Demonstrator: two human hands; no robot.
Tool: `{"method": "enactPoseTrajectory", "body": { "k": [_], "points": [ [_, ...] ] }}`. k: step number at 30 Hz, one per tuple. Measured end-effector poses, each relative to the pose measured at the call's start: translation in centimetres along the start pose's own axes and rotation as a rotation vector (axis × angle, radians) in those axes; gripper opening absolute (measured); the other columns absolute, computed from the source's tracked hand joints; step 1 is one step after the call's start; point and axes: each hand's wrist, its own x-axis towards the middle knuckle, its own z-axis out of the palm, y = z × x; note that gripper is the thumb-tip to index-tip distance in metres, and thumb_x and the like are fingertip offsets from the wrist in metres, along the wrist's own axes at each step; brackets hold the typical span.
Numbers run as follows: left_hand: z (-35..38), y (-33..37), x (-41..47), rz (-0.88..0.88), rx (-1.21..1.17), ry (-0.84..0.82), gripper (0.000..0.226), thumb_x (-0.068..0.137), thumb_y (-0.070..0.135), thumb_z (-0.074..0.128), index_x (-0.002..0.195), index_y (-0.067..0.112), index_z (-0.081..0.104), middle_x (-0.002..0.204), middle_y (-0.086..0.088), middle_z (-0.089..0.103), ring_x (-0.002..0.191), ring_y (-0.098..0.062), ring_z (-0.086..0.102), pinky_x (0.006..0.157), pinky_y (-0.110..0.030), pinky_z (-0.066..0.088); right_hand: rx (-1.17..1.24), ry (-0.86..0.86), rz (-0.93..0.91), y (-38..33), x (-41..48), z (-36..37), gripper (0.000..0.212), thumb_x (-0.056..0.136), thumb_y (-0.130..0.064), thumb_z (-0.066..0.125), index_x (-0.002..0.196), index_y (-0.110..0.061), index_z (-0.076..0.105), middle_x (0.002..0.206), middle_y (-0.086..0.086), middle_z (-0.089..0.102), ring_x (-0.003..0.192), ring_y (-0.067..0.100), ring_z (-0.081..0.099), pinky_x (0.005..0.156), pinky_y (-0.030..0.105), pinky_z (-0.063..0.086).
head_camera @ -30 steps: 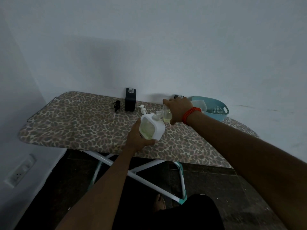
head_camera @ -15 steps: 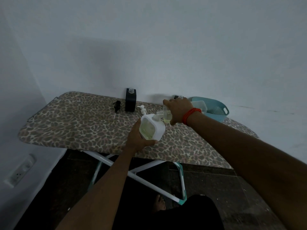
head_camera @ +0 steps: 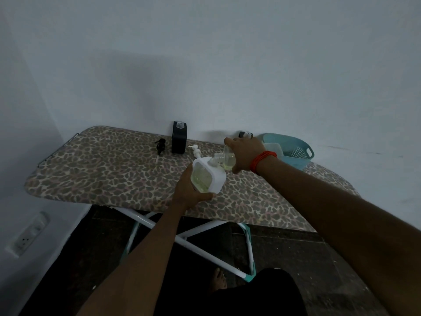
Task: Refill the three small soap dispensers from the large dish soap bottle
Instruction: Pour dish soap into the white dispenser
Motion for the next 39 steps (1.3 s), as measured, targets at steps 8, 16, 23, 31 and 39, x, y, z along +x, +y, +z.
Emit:
{"method": "enactPoseTrajectory", "body": {
  "k": [8, 16, 23, 31, 39],
  "points": [
    [0.0, -0.2, 0.1, 0.014, -0.023, 0.001, 0.127, 0.047, 0.054, 0.089, 0.155, 0.019, 0.033, 0.15, -0.004, 0.049, 0.136, -0.022, 0.05, 0.107, -0.052, 0.047, 0.128, 0.042, 0.023, 0.5, 0.1, 1.4, 0.082, 0.06, -0.048, 0.083, 0.126, -0.022, 0.042, 0.113, 0.003, 0.066, 0.096, 0.026, 0.065, 0.069, 0.034, 0.046],
    [0.0, -0.6, 0.1, 0.05, -0.01, 0.029, 0.117, 0.052, 0.045, 0.092, 0.153, 0.022, 0.037, 0.146, -0.001, 0.053, 0.132, -0.02, 0.053, 0.104, -0.05, 0.05, 0.935, 0.211, 0.304, 3.0, -1.6, 4.0, 0.072, 0.063, -0.036, 0.088, 0.121, -0.021, 0.048, 0.097, -0.016, 0.057, 0.08, -0.003, 0.055, 0.06, 0.006, 0.038],
    [1.3, -0.8, -0.2, 0.071, 0.073, 0.158, 0.114, 0.049, 0.034, 0.103, 0.145, 0.024, 0.041, 0.139, -0.003, 0.052, 0.126, -0.019, 0.053, 0.101, -0.043, 0.05, 1.328, 0.469, 0.522, 4.5, -6.0, 9.0, 0.051, 0.061, -0.035, 0.086, 0.1, -0.031, 0.055, 0.1, -0.006, 0.066, 0.089, 0.012, 0.067, 0.074, 0.035, 0.056],
    [1.3, -0.7, -0.1, 0.09, 0.052, 0.139, 0.116, 0.049, 0.039, 0.1, 0.146, 0.015, 0.043, 0.138, -0.006, 0.054, 0.126, -0.021, 0.055, 0.102, -0.044, 0.05, 1.508, 0.554, 0.538, 4.3, -7.4, 10.5, 0.056, 0.071, -0.015, 0.087, 0.111, -0.03, 0.052, 0.105, -0.008, 0.067, 0.086, -0.001, 0.069, 0.066, 0.016, 0.055],
    [1.0, 0.3, -0.9, 0.019, -0.014, 0.086, 0.114, 0.05, 0.046, 0.084, 0.149, 0.015, 0.037, 0.132, 0.011, 0.052, 0.12, -0.006, 0.053, 0.092, -0.023, 0.046, 1.567, 0.539, 0.533, 4.4, -7.3, 10.5, 0.057, 0.072, -0.012, 0.087, 0.109, -0.035, 0.05, 0.109, -0.003, 0.069, 0.089, 0.005, 0.071, 0.065, 0.018, 0.056]
  ]
}}
